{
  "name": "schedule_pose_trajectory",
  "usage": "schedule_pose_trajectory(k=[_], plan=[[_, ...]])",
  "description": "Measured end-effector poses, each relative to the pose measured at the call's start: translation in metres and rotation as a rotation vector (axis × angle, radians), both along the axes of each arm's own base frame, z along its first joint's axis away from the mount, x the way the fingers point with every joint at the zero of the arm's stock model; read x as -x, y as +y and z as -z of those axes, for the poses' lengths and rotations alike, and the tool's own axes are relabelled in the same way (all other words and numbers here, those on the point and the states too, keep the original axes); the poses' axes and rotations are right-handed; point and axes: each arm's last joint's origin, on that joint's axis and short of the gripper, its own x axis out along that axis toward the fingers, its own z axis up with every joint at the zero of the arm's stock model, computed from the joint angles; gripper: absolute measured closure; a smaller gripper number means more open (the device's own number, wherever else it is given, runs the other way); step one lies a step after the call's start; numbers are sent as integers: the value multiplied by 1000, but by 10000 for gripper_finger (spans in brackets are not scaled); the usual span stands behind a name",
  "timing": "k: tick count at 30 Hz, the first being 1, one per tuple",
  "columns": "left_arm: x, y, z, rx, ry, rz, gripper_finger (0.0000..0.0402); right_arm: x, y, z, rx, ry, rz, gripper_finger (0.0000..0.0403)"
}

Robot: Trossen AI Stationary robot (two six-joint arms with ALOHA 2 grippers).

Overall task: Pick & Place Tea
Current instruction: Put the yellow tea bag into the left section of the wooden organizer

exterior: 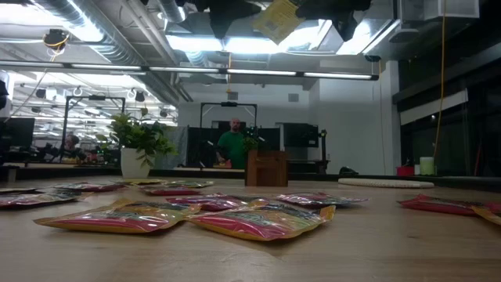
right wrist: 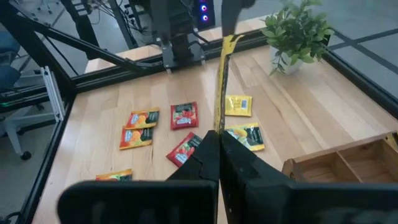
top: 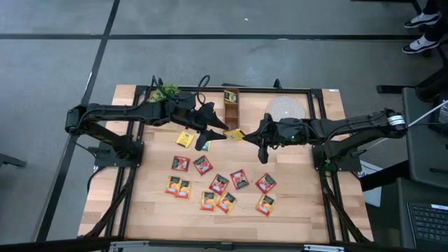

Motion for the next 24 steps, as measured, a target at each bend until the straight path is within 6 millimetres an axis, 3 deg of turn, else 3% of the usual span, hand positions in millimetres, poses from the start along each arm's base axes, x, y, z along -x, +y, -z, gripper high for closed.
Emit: schedule_pose_trajectory(k=[24], plan=[[0, -2, 2, -9, 25, -28, 219, -4, 1, -6, 22, -68, -71, 402]])
